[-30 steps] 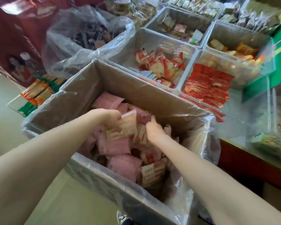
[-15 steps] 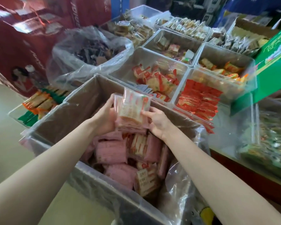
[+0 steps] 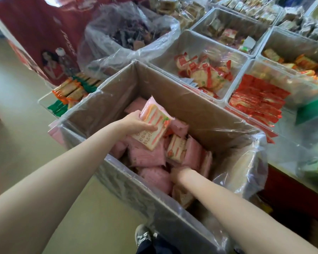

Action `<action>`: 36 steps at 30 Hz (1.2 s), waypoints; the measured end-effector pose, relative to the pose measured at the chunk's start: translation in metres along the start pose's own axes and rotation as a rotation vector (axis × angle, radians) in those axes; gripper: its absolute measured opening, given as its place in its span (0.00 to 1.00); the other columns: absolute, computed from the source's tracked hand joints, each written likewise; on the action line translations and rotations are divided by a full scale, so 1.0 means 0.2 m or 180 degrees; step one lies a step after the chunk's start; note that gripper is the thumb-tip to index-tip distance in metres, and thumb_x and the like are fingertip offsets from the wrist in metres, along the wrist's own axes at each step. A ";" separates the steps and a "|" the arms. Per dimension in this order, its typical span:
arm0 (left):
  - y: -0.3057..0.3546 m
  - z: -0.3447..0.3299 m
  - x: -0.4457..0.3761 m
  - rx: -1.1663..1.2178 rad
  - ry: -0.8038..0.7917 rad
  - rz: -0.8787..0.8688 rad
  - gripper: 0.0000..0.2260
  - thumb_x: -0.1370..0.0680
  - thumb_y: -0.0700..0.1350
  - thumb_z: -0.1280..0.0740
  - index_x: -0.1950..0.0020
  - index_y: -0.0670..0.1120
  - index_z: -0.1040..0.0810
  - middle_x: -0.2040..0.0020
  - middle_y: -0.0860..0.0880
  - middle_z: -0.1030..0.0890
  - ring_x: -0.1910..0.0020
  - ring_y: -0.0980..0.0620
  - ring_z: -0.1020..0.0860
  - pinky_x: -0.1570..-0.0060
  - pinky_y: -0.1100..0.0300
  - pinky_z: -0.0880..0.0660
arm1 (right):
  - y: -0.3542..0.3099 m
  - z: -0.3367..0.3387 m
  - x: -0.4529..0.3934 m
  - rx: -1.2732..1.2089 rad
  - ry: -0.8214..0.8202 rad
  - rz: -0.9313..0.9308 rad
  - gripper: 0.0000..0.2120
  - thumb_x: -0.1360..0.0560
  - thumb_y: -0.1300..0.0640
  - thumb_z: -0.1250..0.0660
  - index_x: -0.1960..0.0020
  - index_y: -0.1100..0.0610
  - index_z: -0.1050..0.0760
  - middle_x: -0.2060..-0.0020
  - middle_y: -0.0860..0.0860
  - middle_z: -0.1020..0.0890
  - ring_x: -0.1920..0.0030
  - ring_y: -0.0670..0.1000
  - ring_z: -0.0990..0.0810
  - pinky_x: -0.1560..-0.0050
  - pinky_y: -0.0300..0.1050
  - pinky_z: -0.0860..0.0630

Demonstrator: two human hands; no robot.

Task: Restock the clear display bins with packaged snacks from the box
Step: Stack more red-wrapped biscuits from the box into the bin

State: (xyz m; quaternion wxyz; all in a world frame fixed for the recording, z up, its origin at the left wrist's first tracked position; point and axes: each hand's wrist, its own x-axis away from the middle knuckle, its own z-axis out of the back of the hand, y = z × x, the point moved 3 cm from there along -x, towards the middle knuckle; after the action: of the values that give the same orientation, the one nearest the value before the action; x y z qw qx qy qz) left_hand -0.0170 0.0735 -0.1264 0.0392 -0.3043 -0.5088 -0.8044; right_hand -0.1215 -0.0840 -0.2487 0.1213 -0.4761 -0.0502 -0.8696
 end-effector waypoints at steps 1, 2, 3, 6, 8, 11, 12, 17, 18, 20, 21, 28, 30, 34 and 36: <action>-0.02 0.01 -0.01 0.0026 0.0113 -0.0020 0.12 0.30 0.42 0.25 0.54 0.47 0.27 0.55 0.49 0.19 0.58 0.52 0.20 0.56 0.58 0.22 | 0.03 0.04 0.03 -0.0106 -0.0031 0.0034 0.21 0.22 0.57 0.39 0.30 0.60 0.33 0.33 0.57 0.29 0.35 0.58 0.29 0.39 0.48 0.30; -0.03 0.03 0.00 0.0055 0.0224 0.0005 0.15 0.31 0.43 0.25 0.51 0.46 0.27 0.53 0.47 0.19 0.56 0.50 0.19 0.52 0.55 0.22 | 0.07 0.10 0.06 -0.0177 -0.0024 0.0166 0.19 0.24 0.58 0.35 0.34 0.60 0.29 0.39 0.56 0.25 0.41 0.57 0.25 0.45 0.46 0.29; -0.04 0.04 -0.01 0.0089 0.0349 0.0024 0.19 0.33 0.44 0.23 0.48 0.45 0.28 0.50 0.46 0.19 0.53 0.47 0.19 0.48 0.51 0.22 | 0.12 0.18 0.11 -0.0413 0.0065 0.0314 0.16 0.26 0.58 0.32 0.40 0.61 0.27 0.48 0.56 0.22 0.49 0.55 0.22 0.50 0.45 0.28; -0.07 0.07 -0.01 0.0112 0.0574 0.0146 0.31 0.43 0.52 0.21 0.45 0.44 0.28 0.47 0.44 0.20 0.49 0.44 0.20 0.46 0.46 0.23 | 0.28 0.48 0.27 -0.2186 0.0506 0.0950 0.04 0.25 0.64 0.33 0.51 0.63 0.23 0.62 0.50 0.24 0.62 0.44 0.25 0.55 0.43 0.30; -0.05 0.06 -0.01 0.0196 0.0514 0.0164 0.29 0.40 0.50 0.21 0.44 0.43 0.27 0.48 0.44 0.20 0.51 0.45 0.19 0.48 0.47 0.22 | 0.36 0.61 0.38 -0.3984 0.0509 0.1234 0.08 0.23 0.61 0.37 0.45 0.57 0.23 0.53 0.51 0.22 0.54 0.45 0.24 0.49 0.42 0.29; 0.03 -0.02 0.04 0.0402 -0.0141 0.0211 0.29 0.44 0.46 0.24 0.45 0.41 0.23 0.50 0.42 0.18 0.53 0.43 0.19 0.51 0.50 0.21 | 0.37 0.65 0.41 -0.5414 0.0463 0.1311 0.08 0.22 0.51 0.39 0.46 0.51 0.26 0.54 0.51 0.27 0.55 0.50 0.21 0.52 0.48 0.23; 0.05 -0.05 0.06 0.0442 -0.0342 0.0179 0.25 0.45 0.43 0.26 0.49 0.41 0.22 0.52 0.41 0.19 0.55 0.43 0.19 0.53 0.52 0.22 | 0.34 0.64 0.41 -0.5588 0.0448 0.1297 0.08 0.24 0.49 0.38 0.48 0.52 0.26 0.57 0.52 0.27 0.59 0.52 0.22 0.55 0.49 0.22; 0.08 -0.06 0.11 0.1639 -0.1056 0.0445 0.22 0.22 0.56 0.41 0.48 0.37 0.23 0.53 0.38 0.20 0.61 0.45 0.19 0.56 0.56 0.24 | 0.25 0.59 0.37 -0.5851 0.0475 0.1157 0.10 0.22 0.50 0.40 0.50 0.56 0.26 0.59 0.55 0.25 0.60 0.54 0.25 0.58 0.49 0.24; 0.08 -0.04 0.11 0.1881 -0.1318 0.0519 0.30 0.24 0.64 0.43 0.44 0.37 0.23 0.50 0.38 0.20 0.57 0.43 0.20 0.53 0.53 0.25 | 0.25 0.59 0.36 -0.5796 0.0512 0.1129 0.11 0.20 0.50 0.42 0.48 0.56 0.26 0.57 0.55 0.23 0.59 0.54 0.24 0.57 0.50 0.25; 0.10 -0.03 0.11 0.1253 -0.1456 0.0435 0.26 0.26 0.63 0.40 0.41 0.44 0.23 0.47 0.44 0.18 0.53 0.45 0.20 0.48 0.51 0.27 | 0.23 0.60 0.34 -0.5490 0.0668 0.1056 0.13 0.19 0.50 0.44 0.44 0.56 0.27 0.56 0.54 0.21 0.60 0.52 0.22 0.59 0.48 0.25; 0.12 -0.03 0.11 0.0854 -0.1315 0.0320 0.22 0.27 0.58 0.35 0.40 0.46 0.23 0.49 0.47 0.17 0.54 0.49 0.20 0.47 0.53 0.27 | 0.20 0.62 0.33 -0.5382 0.0756 0.1068 0.14 0.20 0.48 0.44 0.41 0.56 0.28 0.55 0.53 0.20 0.60 0.51 0.22 0.60 0.47 0.24; 0.14 0.23 0.11 0.1455 -0.0310 0.0166 0.09 0.25 0.43 0.35 0.45 0.46 0.24 0.62 0.49 0.16 0.67 0.53 0.19 0.66 0.62 0.21 | 0.10 0.57 0.12 -0.5677 0.1346 0.0879 0.07 0.19 0.55 0.44 0.48 0.54 0.27 0.46 0.58 0.21 0.52 0.57 0.20 0.55 0.51 0.22; 0.13 0.28 0.12 0.1689 -0.0338 0.0162 0.10 0.25 0.45 0.35 0.43 0.47 0.25 0.57 0.48 0.16 0.62 0.52 0.19 0.55 0.59 0.21 | -0.03 0.48 0.00 -0.2918 0.1552 0.0780 0.12 0.23 0.59 0.39 0.41 0.58 0.26 0.39 0.59 0.24 0.40 0.58 0.24 0.42 0.52 0.28; 0.07 0.26 0.10 0.1712 -0.0385 0.0238 0.17 0.26 0.46 0.33 0.39 0.46 0.26 0.49 0.45 0.17 0.53 0.49 0.19 0.46 0.55 0.24 | -0.33 0.36 -0.13 -0.0169 0.0876 0.0702 0.32 0.24 0.46 0.38 0.26 0.58 0.44 0.28 0.59 0.38 0.29 0.60 0.38 0.31 0.53 0.40; 0.03 0.24 0.08 0.1749 -0.0393 0.0283 0.21 0.30 0.47 0.30 0.37 0.46 0.26 0.44 0.44 0.18 0.45 0.45 0.20 0.39 0.51 0.26 | -0.37 0.34 -0.16 0.0409 0.1060 0.0546 0.32 0.22 0.46 0.41 0.25 0.58 0.48 0.27 0.60 0.41 0.28 0.61 0.40 0.31 0.55 0.41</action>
State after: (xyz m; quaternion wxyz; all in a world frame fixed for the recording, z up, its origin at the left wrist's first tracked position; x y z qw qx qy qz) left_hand -0.0066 0.1156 -0.0981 0.1243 -0.3528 -0.6953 -0.6138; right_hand -0.0677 0.0060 -0.2361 0.2317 -0.3195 -0.0442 -0.9178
